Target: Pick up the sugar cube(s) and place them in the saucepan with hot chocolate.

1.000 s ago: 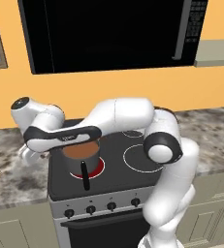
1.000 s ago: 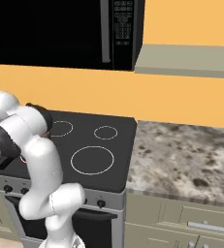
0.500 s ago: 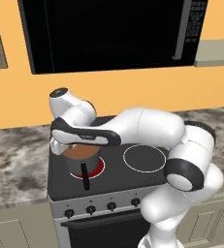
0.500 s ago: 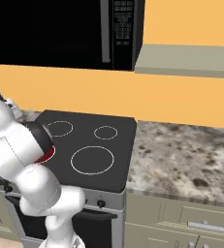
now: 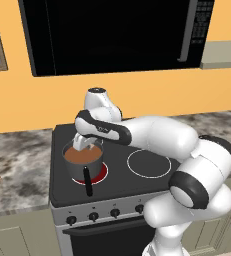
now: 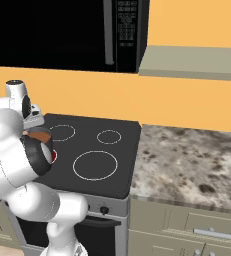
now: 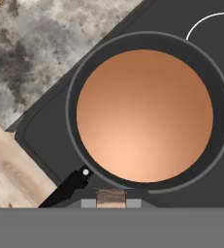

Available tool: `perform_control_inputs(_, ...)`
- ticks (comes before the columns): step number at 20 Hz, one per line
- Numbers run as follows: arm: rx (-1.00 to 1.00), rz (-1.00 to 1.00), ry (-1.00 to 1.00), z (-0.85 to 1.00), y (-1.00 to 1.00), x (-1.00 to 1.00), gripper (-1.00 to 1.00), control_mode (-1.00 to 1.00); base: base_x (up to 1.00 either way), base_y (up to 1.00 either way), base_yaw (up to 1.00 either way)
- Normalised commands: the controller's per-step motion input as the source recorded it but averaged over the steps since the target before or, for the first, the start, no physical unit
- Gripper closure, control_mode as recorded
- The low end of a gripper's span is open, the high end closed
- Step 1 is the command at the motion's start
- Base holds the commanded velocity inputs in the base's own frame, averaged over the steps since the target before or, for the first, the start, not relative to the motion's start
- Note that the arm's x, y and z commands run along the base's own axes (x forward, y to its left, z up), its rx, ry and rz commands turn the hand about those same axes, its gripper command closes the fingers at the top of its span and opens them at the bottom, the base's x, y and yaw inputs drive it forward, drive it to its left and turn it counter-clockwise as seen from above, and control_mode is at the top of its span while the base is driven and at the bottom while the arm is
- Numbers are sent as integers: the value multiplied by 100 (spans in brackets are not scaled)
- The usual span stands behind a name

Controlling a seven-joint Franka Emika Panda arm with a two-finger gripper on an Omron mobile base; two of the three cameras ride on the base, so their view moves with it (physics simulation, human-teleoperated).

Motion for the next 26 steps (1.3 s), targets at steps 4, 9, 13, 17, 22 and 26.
perform_control_inputs(4,1,0,13,0,-1,37,100,-100,0,0,0)
perform_control_inputs(9,-1,0,8,0,0,25,100,-100,0,0,0)
perform_control_inputs(13,-6,0,0,0,0,13,100,-100,0,0,0)
perform_control_inputs(17,-6,0,0,-9,0,11,100,-100,0,0,0)
perform_control_inputs(22,0,0,0,-26,0,4,100,-100,0,0,0)
perform_control_inputs(26,-1,0,0,-41,6,4,100,-100,0,0,0)
